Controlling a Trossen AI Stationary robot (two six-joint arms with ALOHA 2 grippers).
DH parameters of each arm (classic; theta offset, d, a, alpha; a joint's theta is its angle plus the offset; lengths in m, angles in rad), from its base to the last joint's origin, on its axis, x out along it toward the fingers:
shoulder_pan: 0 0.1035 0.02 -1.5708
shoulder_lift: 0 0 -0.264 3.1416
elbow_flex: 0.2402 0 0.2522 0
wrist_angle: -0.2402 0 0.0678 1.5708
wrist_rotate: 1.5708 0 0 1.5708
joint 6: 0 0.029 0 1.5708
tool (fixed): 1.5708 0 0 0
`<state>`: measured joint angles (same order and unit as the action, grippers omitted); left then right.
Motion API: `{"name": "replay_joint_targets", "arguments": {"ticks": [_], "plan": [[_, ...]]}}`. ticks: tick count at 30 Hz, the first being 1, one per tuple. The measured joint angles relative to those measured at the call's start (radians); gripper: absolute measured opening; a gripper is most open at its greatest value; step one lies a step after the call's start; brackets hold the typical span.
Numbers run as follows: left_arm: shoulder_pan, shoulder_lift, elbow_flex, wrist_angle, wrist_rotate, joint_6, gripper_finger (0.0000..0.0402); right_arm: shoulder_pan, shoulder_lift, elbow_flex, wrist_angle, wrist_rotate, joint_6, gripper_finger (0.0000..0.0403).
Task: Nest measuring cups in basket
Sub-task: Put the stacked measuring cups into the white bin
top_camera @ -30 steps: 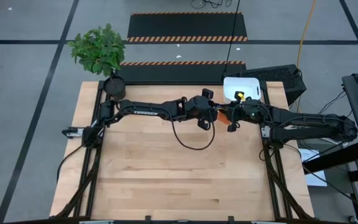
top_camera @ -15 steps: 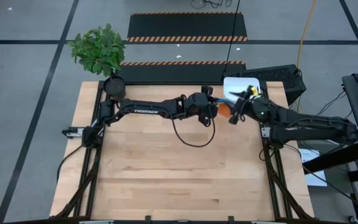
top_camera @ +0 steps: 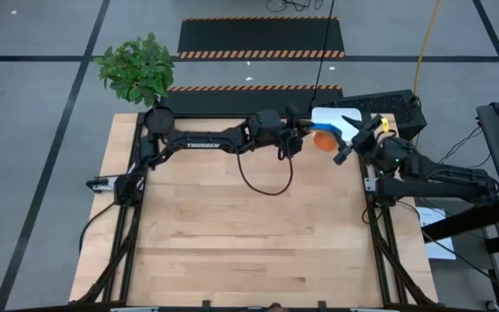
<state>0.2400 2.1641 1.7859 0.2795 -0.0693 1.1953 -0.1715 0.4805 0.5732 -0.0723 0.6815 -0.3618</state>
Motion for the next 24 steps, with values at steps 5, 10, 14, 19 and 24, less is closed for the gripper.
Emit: {"name": "replay_joint_targets", "arguments": {"ticks": [5, 10, 14, 19, 24], "plan": [[0.029, 0.003, 0.0, 0.054, -0.001, 0.037, 0.0088, 0.028, -0.009, 0.0, 0.026, -0.001, -0.007, 0.0231], [0.037, 0.003, 0.0, 0.094, 0.026, 0.053, 0.0088, 0.077, -0.01, 0.0, 0.094, -0.002, -0.024, 0.0231], [0.038, 0.003, 0.001, 0.112, 0.048, 0.085, 0.0088, 0.131, -0.01, 0.0, 0.143, -0.002, -0.067, 0.0231], [0.053, 0.003, 0.027, 0.163, 0.078, 0.09, 0.0088, 0.177, -0.01, 0.0, 0.192, 0.003, -0.124, 0.0231], [0.07, 0.032, 0.125, 0.134, 0.094, 0.086, 0.0088, 0.212, -0.012, 0.0, 0.234, 0.006, -0.173, 0.0231]]}}
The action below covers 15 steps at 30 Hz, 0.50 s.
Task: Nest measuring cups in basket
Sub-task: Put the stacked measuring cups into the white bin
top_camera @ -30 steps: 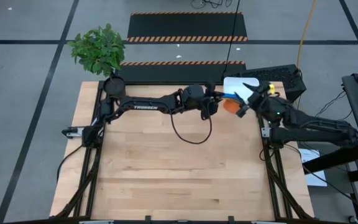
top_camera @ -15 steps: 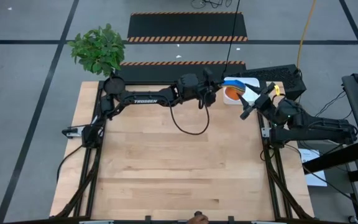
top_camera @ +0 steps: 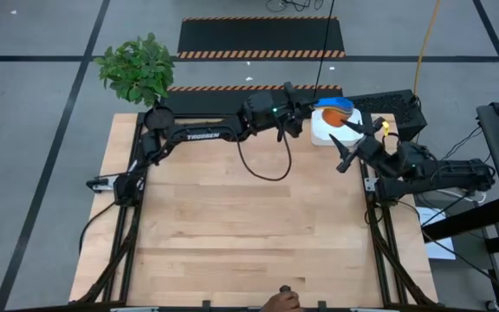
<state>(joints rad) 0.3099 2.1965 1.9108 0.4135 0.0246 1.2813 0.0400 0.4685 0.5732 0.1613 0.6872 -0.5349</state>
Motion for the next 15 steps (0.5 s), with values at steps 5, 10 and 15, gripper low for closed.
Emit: {"name": "replay_joint_targets", "arguments": {"ticks": [5, 10, 15], "plan": [[0.025, 0.112, 0.205, -0.094, 0.039, -0.011, 0.0088, 0.039, -0.005, 0.0, 0.017, 0.0, -0.047, 0.0231], [0.042, 0.26, 0.396, -0.136, 0.037, -0.002, 0.0088, 0.076, -0.008, 0.0, 0.023, 0.083, -0.101, 0.0231], [0.053, 0.346, 0.431, -0.064, 0.037, 0.064, 0.0088, 0.118, -0.008, 0.0, 0.033, 0.238, -0.185, 0.0231]]}}
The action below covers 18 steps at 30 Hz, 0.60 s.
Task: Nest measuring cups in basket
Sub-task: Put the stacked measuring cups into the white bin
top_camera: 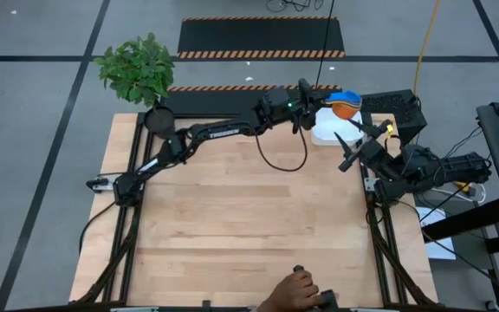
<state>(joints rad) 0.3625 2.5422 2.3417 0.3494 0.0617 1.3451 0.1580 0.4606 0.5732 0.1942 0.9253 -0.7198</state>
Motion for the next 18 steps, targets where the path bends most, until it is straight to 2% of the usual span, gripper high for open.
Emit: {"name": "replay_joint_targets", "arguments": {"ticks": [4, 12, 18], "plan": [[0.011, 0.044, 0.001, 0.009, -0.007, 0.082, 0.0088, 0.028, 0.0, 0.0, 0.023, 0.074, -0.03, 0.0231], [0.038, 0.086, 0.0, -0.083, 0.013, 0.199, 0.0088, 0.037, -0.001, 0.0, 0.026, 0.073, -0.033, 0.0231], [0.058, 0.088, 0.0, -0.156, 0.042, 0.195, 0.0088, 0.037, -0.001, 0.0, 0.026, 0.073, -0.03, 0.0231]]}}
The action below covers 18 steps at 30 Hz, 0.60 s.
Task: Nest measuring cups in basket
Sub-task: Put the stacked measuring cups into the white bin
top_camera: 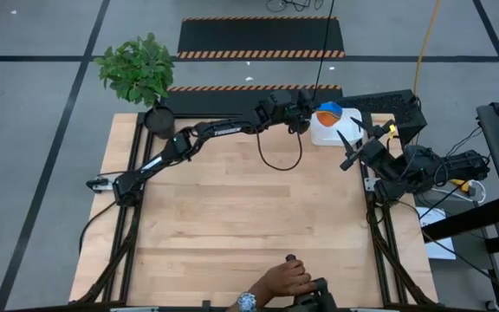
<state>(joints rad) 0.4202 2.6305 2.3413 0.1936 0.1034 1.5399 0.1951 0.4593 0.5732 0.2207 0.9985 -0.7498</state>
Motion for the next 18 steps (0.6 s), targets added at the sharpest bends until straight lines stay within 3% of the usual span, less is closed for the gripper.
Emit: {"name": "replay_joint_targets", "arguments": {"ticks": [6, 11, 18], "plan": [[-0.007, 0.026, 0.001, 0.05, 0.077, -0.024, 0.0088, 0.0, 0.0, 0.0, 0.0, 0.0, 0.003, 0.0231], [-0.024, 0.09, -0.001, 0.151, 0.086, 0.121, 0.0088, 0.0, 0.0, 0.0, 0.0, -0.001, 0.003, 0.0231], [-0.023, 0.084, 0.007, 0.037, 0.027, 0.131, 0.0088, 0.0, 0.0, 0.0, -0.001, -0.001, 0.001, 0.0231]]}}
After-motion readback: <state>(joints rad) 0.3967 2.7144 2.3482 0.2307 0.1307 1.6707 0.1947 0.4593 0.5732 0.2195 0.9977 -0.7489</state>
